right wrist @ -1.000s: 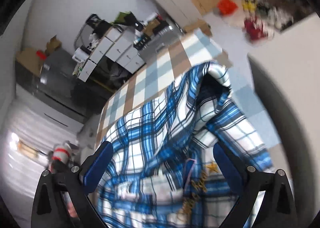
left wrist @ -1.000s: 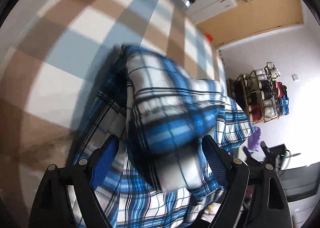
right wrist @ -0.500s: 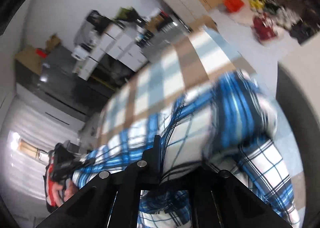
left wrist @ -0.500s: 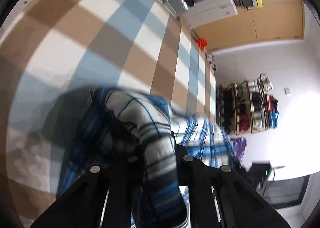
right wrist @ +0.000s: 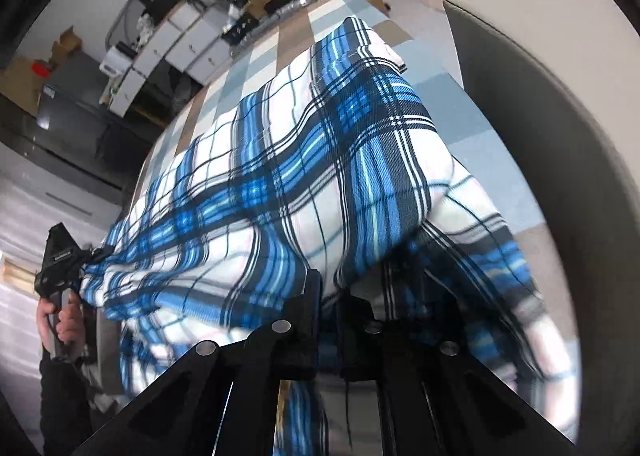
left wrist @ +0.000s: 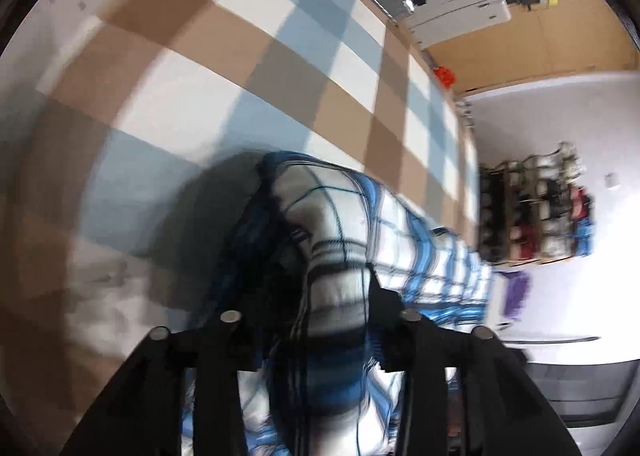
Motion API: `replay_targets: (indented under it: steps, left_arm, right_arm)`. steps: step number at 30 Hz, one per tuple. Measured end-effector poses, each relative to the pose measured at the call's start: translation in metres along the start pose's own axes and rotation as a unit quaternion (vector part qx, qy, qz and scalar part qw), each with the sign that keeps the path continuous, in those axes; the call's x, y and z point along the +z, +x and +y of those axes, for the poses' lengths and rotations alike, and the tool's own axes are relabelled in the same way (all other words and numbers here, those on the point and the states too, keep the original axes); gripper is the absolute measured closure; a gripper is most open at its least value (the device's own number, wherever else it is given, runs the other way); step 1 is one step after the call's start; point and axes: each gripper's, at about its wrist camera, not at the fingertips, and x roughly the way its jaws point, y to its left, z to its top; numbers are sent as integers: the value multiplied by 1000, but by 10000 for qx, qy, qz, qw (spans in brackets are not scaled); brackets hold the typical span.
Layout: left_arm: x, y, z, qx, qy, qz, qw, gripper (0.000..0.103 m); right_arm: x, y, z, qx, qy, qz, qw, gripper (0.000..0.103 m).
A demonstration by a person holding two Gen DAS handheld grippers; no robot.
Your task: Fold large clothes
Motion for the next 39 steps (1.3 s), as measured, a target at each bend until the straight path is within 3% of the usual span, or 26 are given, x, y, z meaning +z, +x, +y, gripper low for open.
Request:
replay_targets:
  steps: [4,8,11,13,15,16,17,18,20,23,25,28,29,31,34,36,39]
  left_arm:
    - [-21,-41,-22,346,557,-437,9969,70]
    - [-54,-59,-67,547,1566,-681,9838,65]
    - [-74,-46,-99,545,2056,-515,9758,50]
    - [-83,-27,-116,509,2315,-335,9709,49]
    - [-78,-5,-124,651,2501,-173,9659,49]
    - [-77,7,-123,720,2546,-75,9643,49]
    - [-78,21,-121,788,2577,25,9630,49]
    - [-76,37,-114,994,2548,109,9618,49]
    - [-75,54,-99,1279,2391,174,9624,49]
    - [-74,72,-67,1292,1935,503,9713,49]
    - [-74,69,-50,1061,1824,330,9769,49]
    - [-75,66,-38,1010,1765,326,9786,50]
    - [-75,65,-35,1008,1773,370,9783,50]
    - [-76,58,-36,1245,1783,468,9750,50]
    - [-78,32,-59,1113,2082,265,9714,50]
    - [-77,14,-88,867,2362,-15,9678,49]
    - [-71,13,-123,773,2758,-277,9577,48]
  right_arm:
    - [2,-36,17,-379,-400,-86,9984,97]
    - [10,-73,61,-509,-1046,-438,9923,96]
    - [20,-89,92,-369,-1058,-694,9913,96]
    - [25,-90,116,-126,-1298,-812,9881,95]
    - [28,-72,142,-130,-1502,-823,9851,88]
    - [29,-58,149,-132,-1571,-682,9851,61]
    - [31,-37,158,-123,-1630,-496,9853,11]
    - [31,-20,161,-195,-1686,-420,9846,0]
    - [26,19,167,-663,-1985,-276,9775,0]
    - [10,61,162,-1155,-2272,254,9666,5]
    - [2,76,153,-1516,-2439,397,9571,5]
    - [-15,98,127,-2057,-2633,756,9395,4]
    - [-17,94,124,-1943,-2623,599,9433,4]
    - [-14,85,120,-1795,-2577,721,9467,4]
    - [1,55,123,-1592,-2461,714,9534,4]
    - [21,25,135,-1256,-2542,314,9584,3]
    - [50,11,148,-1235,-2537,-75,9593,2]
